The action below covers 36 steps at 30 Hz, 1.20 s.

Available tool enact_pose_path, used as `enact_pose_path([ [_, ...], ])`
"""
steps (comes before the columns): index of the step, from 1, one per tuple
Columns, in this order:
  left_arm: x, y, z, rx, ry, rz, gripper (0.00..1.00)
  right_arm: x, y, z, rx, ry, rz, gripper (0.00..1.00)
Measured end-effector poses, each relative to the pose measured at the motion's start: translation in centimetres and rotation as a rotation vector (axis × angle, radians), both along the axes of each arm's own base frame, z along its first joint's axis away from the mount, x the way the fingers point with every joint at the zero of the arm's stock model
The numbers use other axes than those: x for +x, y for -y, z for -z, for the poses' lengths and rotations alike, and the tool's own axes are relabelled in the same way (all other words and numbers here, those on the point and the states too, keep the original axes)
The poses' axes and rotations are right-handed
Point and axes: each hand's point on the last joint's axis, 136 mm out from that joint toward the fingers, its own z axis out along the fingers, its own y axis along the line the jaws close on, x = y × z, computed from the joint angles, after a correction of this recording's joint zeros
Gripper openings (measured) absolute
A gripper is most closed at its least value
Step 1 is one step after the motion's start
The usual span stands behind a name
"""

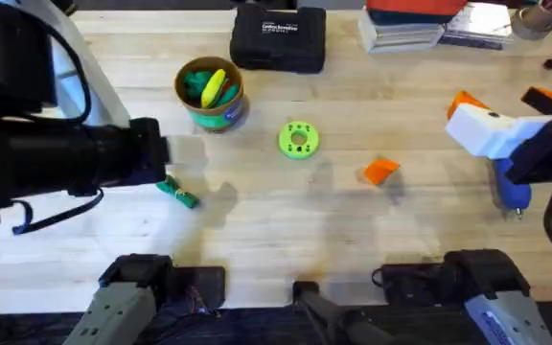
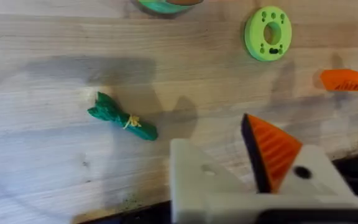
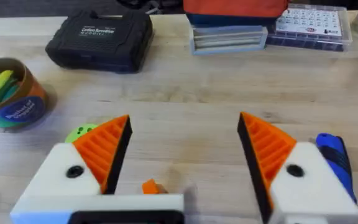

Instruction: Pick up the gripper from the table and insert it into the empty holder that is missing its gripper. Then pick up a screw, insert it into the mounting hole, and use the screwdriver to tighten it. Finally, clean up the table by picking up the vegetable and placing it into the bucket.

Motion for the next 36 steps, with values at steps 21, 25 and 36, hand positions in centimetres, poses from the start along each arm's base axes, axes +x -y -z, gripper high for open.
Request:
enact_pose_path([
  [21, 8.7, 1.7, -9.3, -0.079, 0.55, 0.07, 0.985, 0.0, 0.0, 0.0, 0.001, 0.0, 0.0, 0.994],
  [25, 8.4, 1.9, -9.0, -0.089, 0.533, 0.08, 0.986, 0.0, 0.0, 0.0, 0.001, 0.0, 0.0, 0.994],
  [36, 7.8, 7.3, -8.9, -0.052, 0.883, 0.399, 0.986, 0.0, 0.0, 0.0, 0.003, 0.0, 0.001, 0.994],
])
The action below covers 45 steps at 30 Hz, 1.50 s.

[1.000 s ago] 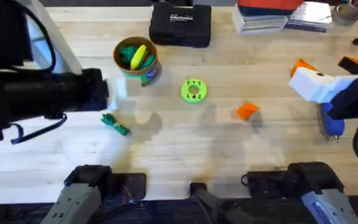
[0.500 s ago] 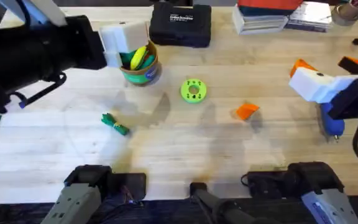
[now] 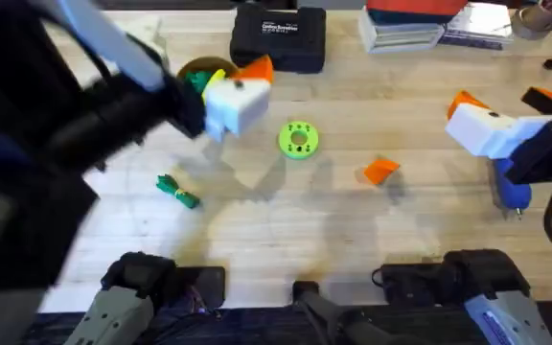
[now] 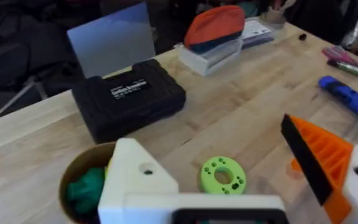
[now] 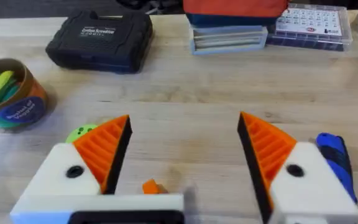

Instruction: Pick up the gripper from the table and insert it into the empty holder that is missing its gripper. Then pick up a screw, insert it into the mounting hole, and use the screwdriver to tighten it. Finally, clean up the table by picking up the vegetable and placing it into the bucket.

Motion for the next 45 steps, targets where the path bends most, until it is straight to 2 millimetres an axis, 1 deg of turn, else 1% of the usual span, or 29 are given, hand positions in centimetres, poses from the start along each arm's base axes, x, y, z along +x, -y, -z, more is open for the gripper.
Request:
enact_pose_path([
  [5, -3.8, 2.2, 2.8, -0.025, 0.17, 0.118, 0.985, 0.0, 0.0, 0.0, 0.0, -0.001, 0.0, 0.994],
  [7, -5.1, 2.9, 4.2, -0.04, 0.204, 0.154, 0.985, 0.0, 0.0, 0.0, 0.0, 0.0, 0.0, 0.994],
  [10, -6.7, 3.6, 6.4, -0.059, 0.231, 0.195, 0.985, 0.0, 0.0, 0.0, 0.0, -0.001, 0.0, 0.994],
  [14, -8.0, 4.1, 9.0, -0.072, 0.237, 0.236, 0.985, 0.0, 0.0, 0.0, 0.0, -0.001, 0.0, 0.994],
  [19, -8.9, 4.2, 11.2, -0.075, 0.239, 0.252, 0.985, 0.0, 0.0, 0.0, 0.0, 0.0, 0.0, 0.994],
  [22, -9.1, 4.1, 11.4, -0.076, 0.237, 0.256, 0.985, 0.0, 0.0, 0.0, 0.0, 0.0, 0.0, 0.994],
  [24, -9.3, 4.2, 12.1, -0.068, 0.207, 0.262, 0.985, 0.0, 0.0, 0.0, 0.0, -0.001, 0.0, 0.994],
  [30, -9.7, 4.7, 12.2, -0.071, 0.204, 0.29, 0.985, 0.0, 0.0, 0.0, 0.0, -0.001, 0.0, 0.994],
  [45, -9.7, 4.7, 12.1, -0.071, 0.204, 0.29, 0.985, 0.0, 0.0, 0.0, 0.0, 0.0, 0.0, 0.995],
])
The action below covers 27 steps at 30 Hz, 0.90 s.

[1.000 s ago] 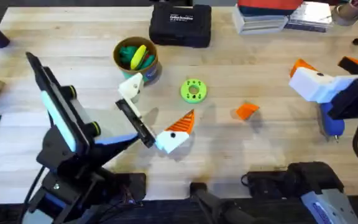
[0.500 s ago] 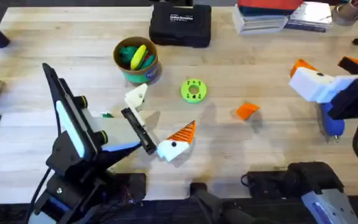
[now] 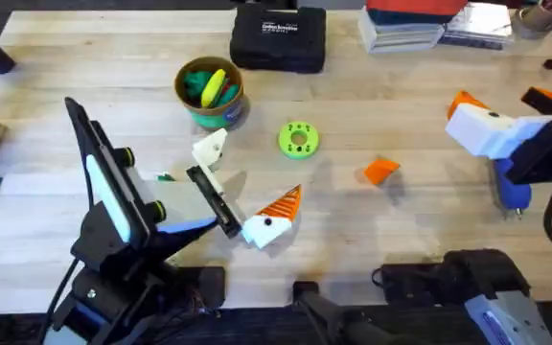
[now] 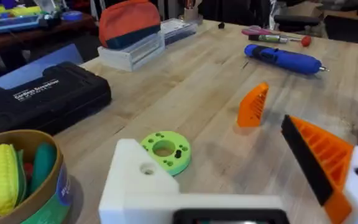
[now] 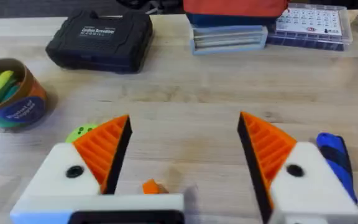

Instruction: Pick up the gripper from the table and insert it into the empty holder that is missing its gripper. Then pick up a screw, insert it into the mounting hole, and use the screwdriver to tighten it. Finally, clean up the table by picking up the vegetable and placing it into the bucket.

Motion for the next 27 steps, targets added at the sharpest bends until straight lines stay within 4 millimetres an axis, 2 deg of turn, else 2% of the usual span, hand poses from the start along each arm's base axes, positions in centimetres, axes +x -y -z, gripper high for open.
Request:
enact_pose_path([
  [13, 0.0, 0.0, 0.0, 0.0, 0.0, 0.0, 0.985, 0.2, 0.0, -0.5, 0.003, 0.023, 0.002, 0.994],
  [17, 0.0, 0.0, 0.0, 0.0, 0.001, 0.0, 0.985, 0.0, -0.3, 0.0, 0.034, -0.002, -0.005, 0.995],
  [20, 0.0, 0.0, 0.0, 0.0, 0.0, 0.0, 0.985, -0.4, -0.8, 1.0, 0.063, -0.051, -0.024, 0.994],
  [27, 0.0, 0.0, 0.0, -0.025, -0.035, -0.002, 0.985, -0.2, -2.7, 5.3, 0.073, -0.309, -0.13, 0.995],
])
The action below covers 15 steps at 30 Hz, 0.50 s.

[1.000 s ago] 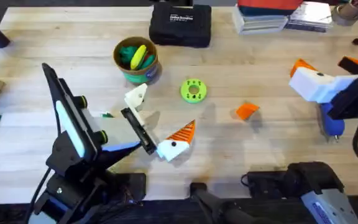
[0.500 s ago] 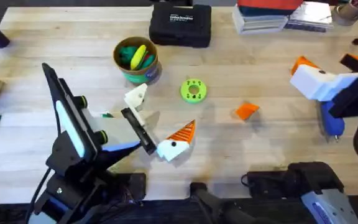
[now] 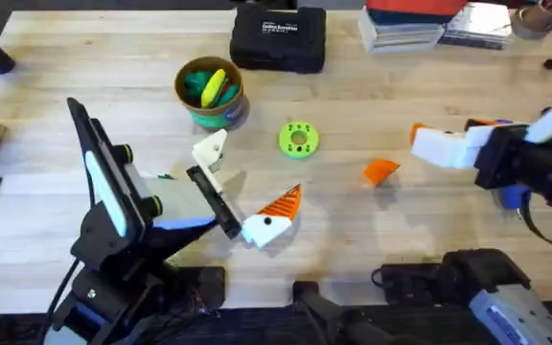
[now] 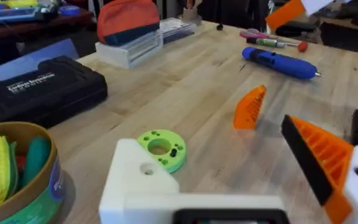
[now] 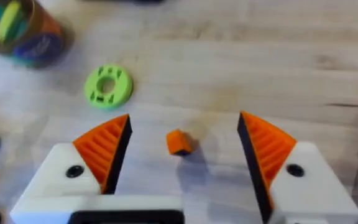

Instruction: Pick up the gripper from the table and insert it into the empty holder that is missing its gripper. Then pick up a screw, insert it into the mounting hole, and use the screwdriver to tighten it. Finally, clean up the table by picking up the vegetable and placing it into the bucket.

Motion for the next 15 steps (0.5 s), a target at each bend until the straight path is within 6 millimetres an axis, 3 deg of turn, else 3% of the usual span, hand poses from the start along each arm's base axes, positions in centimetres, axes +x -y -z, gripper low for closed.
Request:
enact_pose_path([
  [6, 0.0, 0.0, 0.0, -0.045, -0.065, -0.003, 0.985, -1.3, -2.5, 1.6, -0.075, -0.254, -0.205, 0.995],
  [7, 0.0, 0.0, 0.0, -0.053, -0.076, -0.004, 0.985, -2.4, -3.7, 3.4, -0.127, -0.384, -0.308, 0.995],
  [11, 0.0, 0.0, 0.0, -0.059, -0.085, -0.005, 0.985, -2.1, -4.3, 5.4, -0.166, -0.488, -0.362, 0.995],
  [15, 0.0, 0.0, 0.0, -0.061, -0.088, -0.005, 0.985, -1.8, -3.7, 7.3, -0.22, -0.588, -0.356, 0.995],
])
